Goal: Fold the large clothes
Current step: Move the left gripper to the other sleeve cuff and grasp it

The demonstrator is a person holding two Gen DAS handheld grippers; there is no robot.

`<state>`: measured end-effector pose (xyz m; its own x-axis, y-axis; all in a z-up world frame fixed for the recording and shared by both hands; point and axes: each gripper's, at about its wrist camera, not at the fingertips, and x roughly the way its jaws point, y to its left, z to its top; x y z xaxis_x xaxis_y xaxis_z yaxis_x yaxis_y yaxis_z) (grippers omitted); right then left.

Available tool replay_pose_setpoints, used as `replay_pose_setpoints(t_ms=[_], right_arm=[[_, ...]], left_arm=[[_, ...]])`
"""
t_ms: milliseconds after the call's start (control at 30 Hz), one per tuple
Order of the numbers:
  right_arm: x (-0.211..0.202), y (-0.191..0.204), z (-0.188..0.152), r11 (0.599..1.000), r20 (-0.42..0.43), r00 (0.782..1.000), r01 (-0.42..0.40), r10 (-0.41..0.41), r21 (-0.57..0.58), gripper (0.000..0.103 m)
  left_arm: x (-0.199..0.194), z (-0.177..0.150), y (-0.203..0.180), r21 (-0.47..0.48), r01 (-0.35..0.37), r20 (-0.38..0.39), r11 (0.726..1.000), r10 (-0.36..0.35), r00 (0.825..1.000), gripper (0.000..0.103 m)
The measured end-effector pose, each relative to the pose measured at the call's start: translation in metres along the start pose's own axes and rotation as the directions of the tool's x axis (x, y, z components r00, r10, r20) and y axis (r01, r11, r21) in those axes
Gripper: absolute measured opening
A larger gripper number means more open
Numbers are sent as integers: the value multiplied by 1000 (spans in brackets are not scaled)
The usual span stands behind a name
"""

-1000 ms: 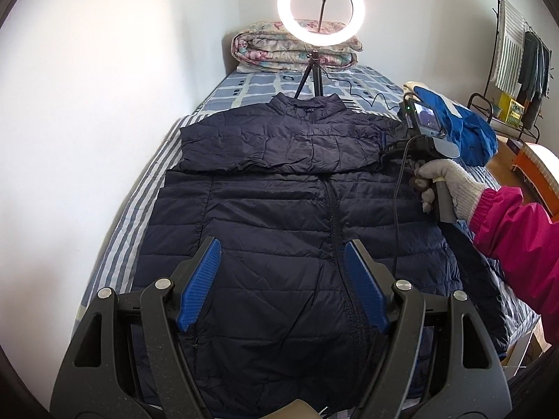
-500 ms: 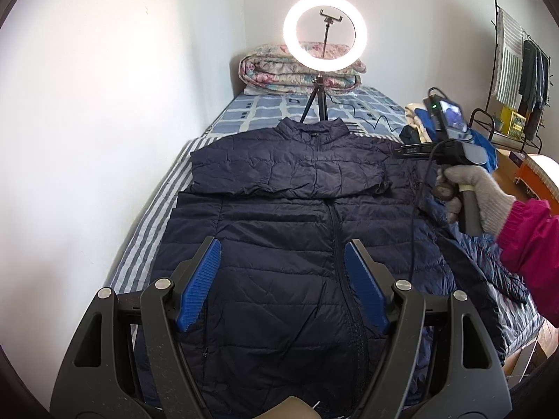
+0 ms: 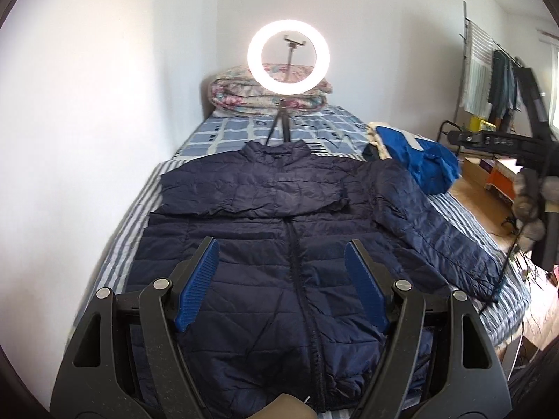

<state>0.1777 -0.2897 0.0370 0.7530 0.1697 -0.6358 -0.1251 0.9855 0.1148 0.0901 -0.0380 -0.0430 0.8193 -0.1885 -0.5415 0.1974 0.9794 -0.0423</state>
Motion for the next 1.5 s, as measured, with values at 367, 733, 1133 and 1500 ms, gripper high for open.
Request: replay_pose_setpoints(t_ms=[367, 733, 1133, 1500], right_arm=[[-125, -36, -75, 992, 54, 991, 126, -125, -17, 69], [-188, -134, -122, 939, 59, 956, 268, -286, 214, 70], [-212, -185, -136, 872, 74, 921, 335, -383, 356, 70], [-234, -208, -138, 831, 112, 900, 333, -421, 444, 70]], left_arm=[[-3, 0, -75, 130, 152, -92, 980, -141, 986, 77], [52, -2, -212, 231, 434, -241, 871, -381, 893, 76], [119, -71, -376, 244, 656, -550, 714, -455, 700, 62], [153, -115, -463, 420, 628, -634, 655, -284, 720, 70]])
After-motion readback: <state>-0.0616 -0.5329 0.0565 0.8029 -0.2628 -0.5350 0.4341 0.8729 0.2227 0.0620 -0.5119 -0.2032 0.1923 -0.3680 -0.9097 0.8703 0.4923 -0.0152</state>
